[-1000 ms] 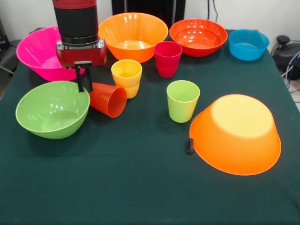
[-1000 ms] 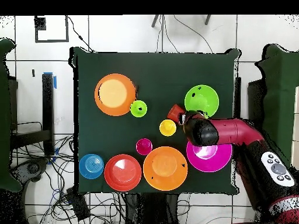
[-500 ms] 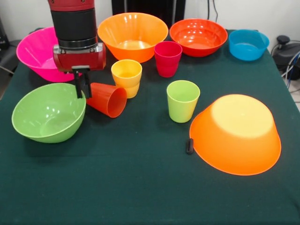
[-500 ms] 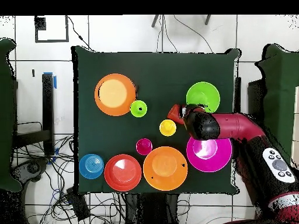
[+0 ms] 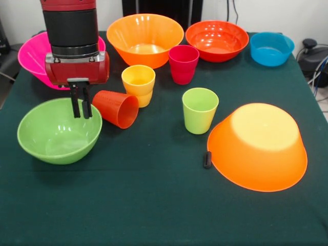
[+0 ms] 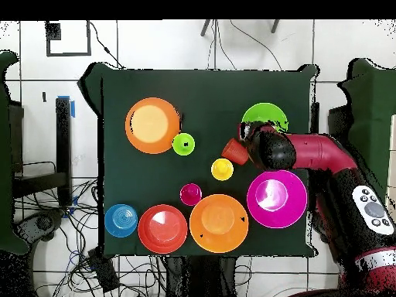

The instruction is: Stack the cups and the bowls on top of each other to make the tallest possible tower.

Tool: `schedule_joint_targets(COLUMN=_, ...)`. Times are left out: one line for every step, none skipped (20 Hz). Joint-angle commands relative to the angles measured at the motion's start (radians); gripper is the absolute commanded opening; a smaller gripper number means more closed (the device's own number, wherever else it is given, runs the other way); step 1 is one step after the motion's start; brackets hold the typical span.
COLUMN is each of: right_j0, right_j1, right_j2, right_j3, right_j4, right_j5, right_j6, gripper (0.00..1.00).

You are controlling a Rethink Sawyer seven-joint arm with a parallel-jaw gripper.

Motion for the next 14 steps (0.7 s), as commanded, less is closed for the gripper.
schedule_joint_targets(right_j0=0.044, right_j1=0.024, right_j2=0.04, right_j3=-0.059, right_j4=0.004, right_j5=0.127, right_j6=-0.132, gripper=0.0)
schedule_joint_targets(right_j0=0.044, right_j1=0.022, right_j2=0.039, right_j3=-0.054, right_j4=0.003, right_j5=0.124, right_j6=-0.127, gripper=0.0)
schedule_joint_targets(right_j0=0.045, right_j1=0.02, right_j2=0.039, right_j3=-0.052, right_j4=0.004, right_j5=0.123, right_j6=-0.123, gripper=0.0)
schedule_joint_targets(right_j0=0.045, right_j1=0.019, right_j2=0.038, right_j3=-0.049, right_j4=0.004, right_j5=0.122, right_j6=-0.119, gripper=0.0)
schedule_joint_targets(right_j0=0.047, right_j1=0.018, right_j2=0.037, right_j3=-0.048, right_j4=0.003, right_j5=0.122, right_j6=-0.117, gripper=0.0)
schedule_joint_targets(right_j0=0.048, right_j1=0.017, right_j2=0.037, right_j3=-0.048, right_j4=0.003, right_j5=0.123, right_j6=-0.116, gripper=0.0)
schedule_joint_targets(right_j0=0.047, right_j1=0.016, right_j2=0.038, right_j3=-0.045, right_j4=0.004, right_j5=0.122, right_j6=-0.116, gripper=0.0)
schedule_joint_targets(right_j0=0.047, right_j1=0.016, right_j2=0.038, right_j3=-0.042, right_j4=0.005, right_j5=0.122, right_j6=-0.115, gripper=0.0)
schedule_joint_targets(right_j0=0.047, right_j1=0.016, right_j2=0.035, right_j3=-0.039, right_j4=0.004, right_j5=0.12, right_j6=-0.111, gripper=0.0)
schedule_joint_targets(right_j0=0.049, right_j1=0.012, right_j2=0.031, right_j3=-0.034, right_j4=0.003, right_j5=0.116, right_j6=-0.103, gripper=0.0)
schedule_joint_targets(right_j0=0.049, right_j1=0.012, right_j2=0.028, right_j3=-0.029, right_j4=0.0, right_j5=0.108, right_j6=-0.097, gripper=0.0)
schedule_joint_targets(right_j0=0.049, right_j1=0.012, right_j2=0.025, right_j3=-0.024, right_j4=-0.002, right_j5=0.1, right_j6=-0.09, gripper=0.0)
schedule_joint_targets(right_j0=0.046, right_j1=0.013, right_j2=0.023, right_j3=-0.02, right_j4=-0.003, right_j5=0.091, right_j6=-0.083, gripper=0.0)
schedule_joint_targets(right_j0=0.046, right_j1=0.013, right_j2=0.019, right_j3=-0.017, right_j4=-0.004, right_j5=0.084, right_j6=-0.074, gripper=0.0)
